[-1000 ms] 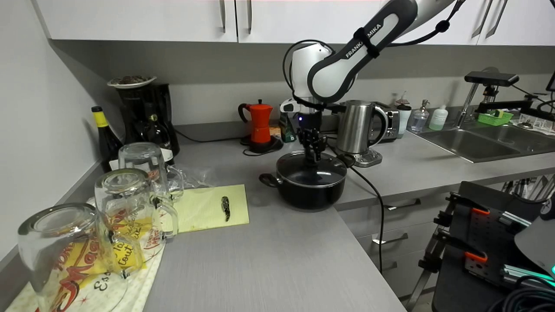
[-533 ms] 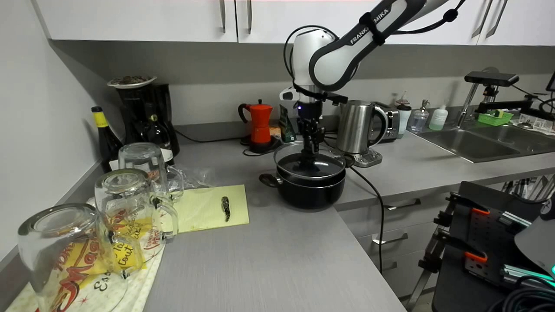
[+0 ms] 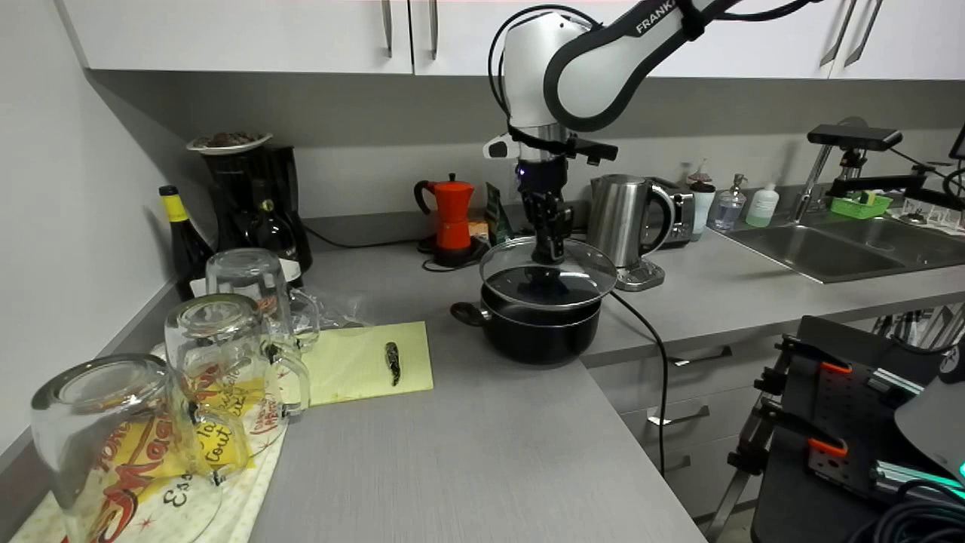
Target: Remove the glass lid from the pot.
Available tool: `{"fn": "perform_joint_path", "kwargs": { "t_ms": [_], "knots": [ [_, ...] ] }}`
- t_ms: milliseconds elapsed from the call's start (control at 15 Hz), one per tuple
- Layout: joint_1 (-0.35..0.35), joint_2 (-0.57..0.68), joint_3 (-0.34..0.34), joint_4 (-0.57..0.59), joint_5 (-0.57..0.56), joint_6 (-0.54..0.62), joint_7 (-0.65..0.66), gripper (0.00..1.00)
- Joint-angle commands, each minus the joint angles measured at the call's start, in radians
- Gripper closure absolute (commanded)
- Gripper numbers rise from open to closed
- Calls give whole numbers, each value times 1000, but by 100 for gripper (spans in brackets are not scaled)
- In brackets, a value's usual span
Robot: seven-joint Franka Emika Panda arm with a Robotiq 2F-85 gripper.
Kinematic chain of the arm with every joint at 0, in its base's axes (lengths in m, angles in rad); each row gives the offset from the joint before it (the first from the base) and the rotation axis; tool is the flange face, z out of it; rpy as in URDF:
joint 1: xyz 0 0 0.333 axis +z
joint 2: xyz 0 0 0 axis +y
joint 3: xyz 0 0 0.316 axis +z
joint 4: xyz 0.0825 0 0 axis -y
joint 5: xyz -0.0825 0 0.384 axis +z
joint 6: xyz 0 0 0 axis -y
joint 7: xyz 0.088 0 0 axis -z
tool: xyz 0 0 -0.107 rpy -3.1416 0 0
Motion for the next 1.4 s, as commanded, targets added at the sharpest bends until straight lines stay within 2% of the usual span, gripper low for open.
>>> {"fn": "perform_joint_path", "kwargs": {
  "t_ms": [0,267,667,933,1333],
  "knots": [
    [50,-64,27,-55,-43,-38,106,75],
    [95,-75,72,-102,-32,-7,212,75],
    [153,-65,98,-171,-16,96,519,75],
    [191,-60,102,-226,-23,170,679,75],
    [251,-58,133,-307,-15,250,800,75]
  ]
}}
